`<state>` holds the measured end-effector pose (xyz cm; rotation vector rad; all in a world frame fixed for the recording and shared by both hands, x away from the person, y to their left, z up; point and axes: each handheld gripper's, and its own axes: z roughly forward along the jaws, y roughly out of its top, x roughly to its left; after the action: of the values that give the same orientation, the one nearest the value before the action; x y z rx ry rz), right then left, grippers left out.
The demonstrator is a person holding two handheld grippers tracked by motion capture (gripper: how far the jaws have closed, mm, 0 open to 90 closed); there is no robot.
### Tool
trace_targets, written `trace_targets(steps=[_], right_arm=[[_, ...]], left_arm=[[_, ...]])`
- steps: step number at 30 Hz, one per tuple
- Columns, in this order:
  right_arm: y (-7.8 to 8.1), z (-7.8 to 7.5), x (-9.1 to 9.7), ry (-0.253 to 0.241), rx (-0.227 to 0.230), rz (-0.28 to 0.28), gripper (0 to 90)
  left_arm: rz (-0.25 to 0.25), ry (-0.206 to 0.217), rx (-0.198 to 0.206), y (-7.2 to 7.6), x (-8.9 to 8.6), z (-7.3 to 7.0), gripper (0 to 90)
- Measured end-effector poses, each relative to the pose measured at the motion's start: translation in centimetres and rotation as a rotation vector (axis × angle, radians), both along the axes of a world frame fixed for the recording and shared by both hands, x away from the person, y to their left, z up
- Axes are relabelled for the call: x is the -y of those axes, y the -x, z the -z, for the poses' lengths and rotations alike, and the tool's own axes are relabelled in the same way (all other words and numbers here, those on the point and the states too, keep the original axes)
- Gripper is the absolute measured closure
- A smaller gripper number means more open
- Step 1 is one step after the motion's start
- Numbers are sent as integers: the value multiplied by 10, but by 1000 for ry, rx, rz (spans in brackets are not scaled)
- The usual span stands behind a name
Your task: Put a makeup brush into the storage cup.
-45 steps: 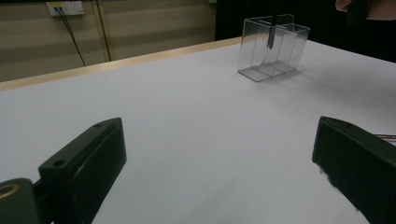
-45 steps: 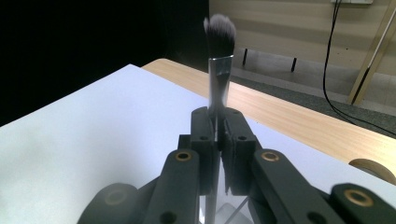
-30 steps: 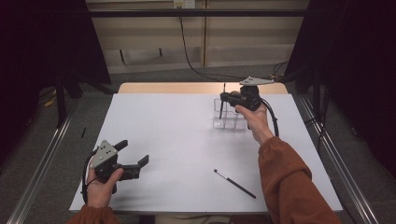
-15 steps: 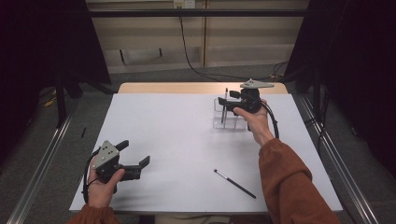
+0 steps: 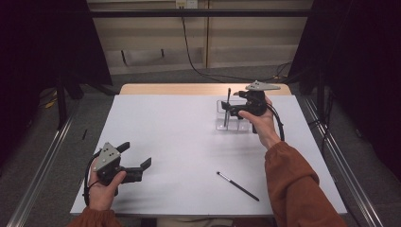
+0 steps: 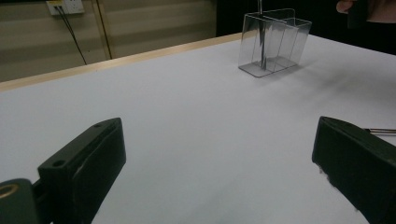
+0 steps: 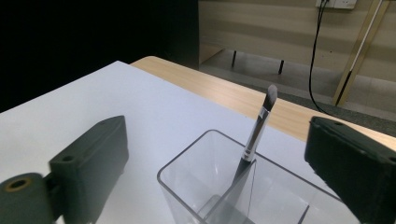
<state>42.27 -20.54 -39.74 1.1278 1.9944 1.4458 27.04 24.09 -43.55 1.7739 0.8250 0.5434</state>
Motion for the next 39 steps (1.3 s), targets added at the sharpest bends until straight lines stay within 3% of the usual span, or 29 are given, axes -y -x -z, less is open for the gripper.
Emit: trace_targets(steps=[15,18,21,29,39], right_arm=[[24,3,12,0,8,-13,4],[29,3,15,-7,11,-5,0],[33,4,18,25,5,20,7],[47,7,25,20,7,17,7],[69,2,42,-27,29,29,4]], left_arm=[[-2,2,3,0,0,0,28],[-3,4,5,0,0,-1,28],[-7,4,7,0,0,-1,28],[-14,6,11,1,-2,-1,28],[-32,17,16,3,-5,-2,29]])
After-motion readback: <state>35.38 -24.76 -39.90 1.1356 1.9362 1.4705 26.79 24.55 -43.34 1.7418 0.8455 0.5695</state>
